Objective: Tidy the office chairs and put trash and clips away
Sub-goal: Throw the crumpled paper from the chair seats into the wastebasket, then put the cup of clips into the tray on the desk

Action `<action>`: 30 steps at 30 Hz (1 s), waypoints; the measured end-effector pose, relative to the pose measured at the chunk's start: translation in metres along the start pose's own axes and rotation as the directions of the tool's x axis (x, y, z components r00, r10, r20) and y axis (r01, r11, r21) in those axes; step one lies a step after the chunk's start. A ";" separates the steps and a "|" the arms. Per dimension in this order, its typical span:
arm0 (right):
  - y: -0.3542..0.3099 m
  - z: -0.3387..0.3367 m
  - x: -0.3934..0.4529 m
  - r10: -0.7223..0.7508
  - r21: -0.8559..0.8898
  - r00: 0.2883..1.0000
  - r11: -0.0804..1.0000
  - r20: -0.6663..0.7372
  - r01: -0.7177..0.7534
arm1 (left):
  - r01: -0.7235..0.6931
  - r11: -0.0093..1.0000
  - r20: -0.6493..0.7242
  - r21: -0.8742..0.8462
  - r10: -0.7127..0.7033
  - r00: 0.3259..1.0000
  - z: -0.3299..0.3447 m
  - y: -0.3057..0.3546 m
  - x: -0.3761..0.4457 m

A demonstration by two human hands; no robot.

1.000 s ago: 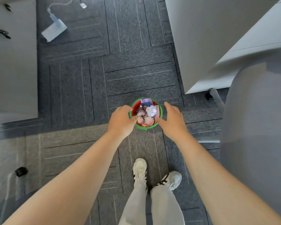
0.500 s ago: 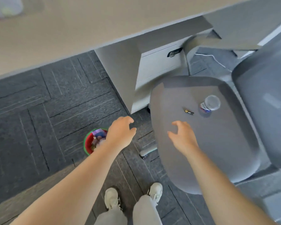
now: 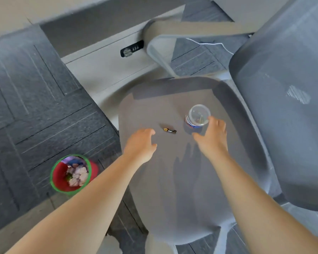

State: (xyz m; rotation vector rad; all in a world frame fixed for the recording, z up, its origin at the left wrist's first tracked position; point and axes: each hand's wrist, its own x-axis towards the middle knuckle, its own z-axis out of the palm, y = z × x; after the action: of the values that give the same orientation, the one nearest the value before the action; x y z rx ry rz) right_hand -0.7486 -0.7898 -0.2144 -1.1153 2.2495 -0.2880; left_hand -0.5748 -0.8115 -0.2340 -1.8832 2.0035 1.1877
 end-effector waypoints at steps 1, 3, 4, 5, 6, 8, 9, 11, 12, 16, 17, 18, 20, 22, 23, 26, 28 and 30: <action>0.005 0.002 0.014 -0.012 0.004 1.000 1.000 -0.002 0.012 | 0.011 1.000 0.005 0.003 -0.011 1.000 0.008 0.007 0.012; 0.014 0.007 0.040 -0.048 0.014 0.999 0.999 -0.009 0.048 | 0.032 0.999 0.009 0.013 -0.032 0.999 0.021 0.019 0.035; 0.017 0.009 0.052 -0.065 0.016 0.998 0.998 -0.001 0.065 | 0.037 0.999 0.005 0.026 -0.037 0.999 0.027 0.024 0.045; 0.020 0.011 0.063 -0.075 0.014 0.997 0.997 0.016 0.074 | 0.035 0.998 -0.002 0.049 -0.035 0.999 0.032 0.029 0.054; 0.021 0.013 0.072 -0.080 0.009 0.996 0.997 0.039 0.080 | 0.030 0.996 -0.010 0.080 -0.029 1.000 0.037 0.032 0.062; 0.025 0.016 0.087 -0.093 -0.001 0.993 0.996 0.078 0.093 | 0.019 0.989 -0.032 0.147 -0.014 0.999 0.045 0.038 0.077; 0.026 0.018 0.093 -0.102 -0.006 0.991 0.995 0.090 0.103 | 0.019 0.985 -0.041 0.171 -0.012 0.999 0.049 0.039 0.083; 0.028 0.021 0.101 -0.119 -0.018 0.986 0.992 0.121 0.122 | 0.022 0.974 -0.053 0.224 -0.011 0.999 0.056 0.039 0.091; 0.028 0.023 0.103 -0.121 -0.019 0.983 0.992 0.139 0.125 | 0.020 0.964 -0.051 0.264 -0.007 0.999 0.058 0.039 0.093; 0.029 0.024 0.104 -0.134 0.018 0.981 0.991 0.143 0.132 | 0.025 0.948 -0.047 0.316 -0.011 0.999 0.060 0.038 0.090; 0.027 0.023 0.102 -0.142 0.021 0.979 0.990 0.148 0.141 | 0.043 0.963 -0.066 0.267 -0.026 0.997 0.058 0.037 0.086; 0.023 0.022 0.099 -0.152 0.019 0.975 0.988 0.159 0.151 | 0.066 0.979 -0.091 0.195 -0.049 0.995 0.053 0.036 0.081; 0.011 0.016 0.088 -0.190 -0.001 0.964 0.981 0.188 0.193 | 0.109 0.993 -0.150 0.054 -0.100 0.984 0.040 0.034 0.068; -0.008 0.008 0.073 -0.247 -0.019 0.943 0.966 0.223 0.258 | 0.136 0.990 -0.205 -0.025 -0.139 0.969 0.019 0.031 0.051; -0.019 0.003 0.065 -0.276 -0.019 0.931 0.957 0.239 0.288 | 0.141 0.989 -0.235 -0.052 -0.149 0.960 0.007 0.029 0.041; -0.060 -0.014 0.034 -0.362 -0.007 0.892 0.926 0.270 0.377 | 0.128 0.988 -0.330 -0.091 -0.152 0.932 -0.035 0.019 0.008; -0.089 -0.026 0.011 -0.407 -0.012 0.871 0.904 0.276 0.426 | 0.120 0.988 -0.383 -0.100 -0.150 0.911 -0.064 0.011 -0.018; -0.119 -0.035 -0.018 -0.454 -0.010 0.848 0.880 0.275 0.474 | 0.116 0.987 -0.426 -0.108 -0.151 0.892 -0.095 -0.001 -0.049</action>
State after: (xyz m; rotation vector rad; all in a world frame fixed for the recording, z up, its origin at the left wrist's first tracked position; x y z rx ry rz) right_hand -0.6842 -0.8526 -0.1272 -1.6363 1.7447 -0.2281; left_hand -0.5261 -0.8318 -0.1416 -2.4614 1.9995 0.8805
